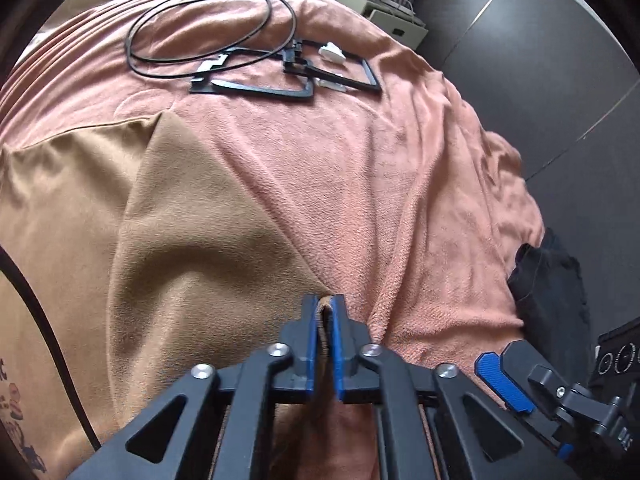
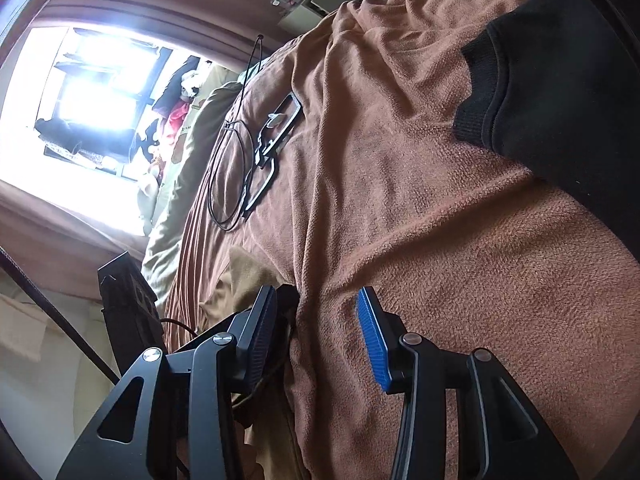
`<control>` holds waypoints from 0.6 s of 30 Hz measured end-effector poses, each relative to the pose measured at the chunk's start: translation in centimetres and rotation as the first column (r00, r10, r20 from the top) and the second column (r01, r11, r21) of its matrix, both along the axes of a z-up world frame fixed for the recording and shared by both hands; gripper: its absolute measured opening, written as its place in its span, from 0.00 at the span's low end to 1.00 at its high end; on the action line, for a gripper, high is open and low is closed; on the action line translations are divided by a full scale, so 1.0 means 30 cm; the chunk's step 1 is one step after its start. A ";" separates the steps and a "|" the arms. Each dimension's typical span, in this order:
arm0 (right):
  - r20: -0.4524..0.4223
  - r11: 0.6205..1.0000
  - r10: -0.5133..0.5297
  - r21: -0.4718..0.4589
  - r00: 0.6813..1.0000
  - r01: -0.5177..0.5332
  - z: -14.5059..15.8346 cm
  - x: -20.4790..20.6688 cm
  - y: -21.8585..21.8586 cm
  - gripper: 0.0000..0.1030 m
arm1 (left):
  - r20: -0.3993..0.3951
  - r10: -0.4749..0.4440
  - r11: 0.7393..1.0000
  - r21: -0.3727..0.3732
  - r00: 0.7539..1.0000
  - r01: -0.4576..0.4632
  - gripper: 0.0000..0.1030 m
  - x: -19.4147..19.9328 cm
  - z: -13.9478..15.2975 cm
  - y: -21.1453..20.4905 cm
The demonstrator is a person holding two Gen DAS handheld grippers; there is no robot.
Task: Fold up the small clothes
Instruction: 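Pinch the folded side edge with the left gripper and smooth it flat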
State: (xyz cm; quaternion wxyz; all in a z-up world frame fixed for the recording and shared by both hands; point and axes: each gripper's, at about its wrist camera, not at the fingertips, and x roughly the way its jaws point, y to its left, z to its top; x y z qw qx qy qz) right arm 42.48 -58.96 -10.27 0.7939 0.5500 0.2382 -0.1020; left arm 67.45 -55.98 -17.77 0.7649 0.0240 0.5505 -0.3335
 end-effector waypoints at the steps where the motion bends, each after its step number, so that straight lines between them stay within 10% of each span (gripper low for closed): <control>1: 0.004 1.000 0.003 -0.004 1.000 -0.003 0.004 0.001 0.003 0.39 | 0.014 0.005 1.000 -0.001 1.000 -0.005 0.04 0.003 0.014 0.016; 18: 0.050 0.992 0.092 -0.091 0.994 -0.088 0.045 0.103 0.104 0.39 | 0.120 0.086 0.995 -0.065 0.989 -0.079 0.04 0.106 0.246 0.324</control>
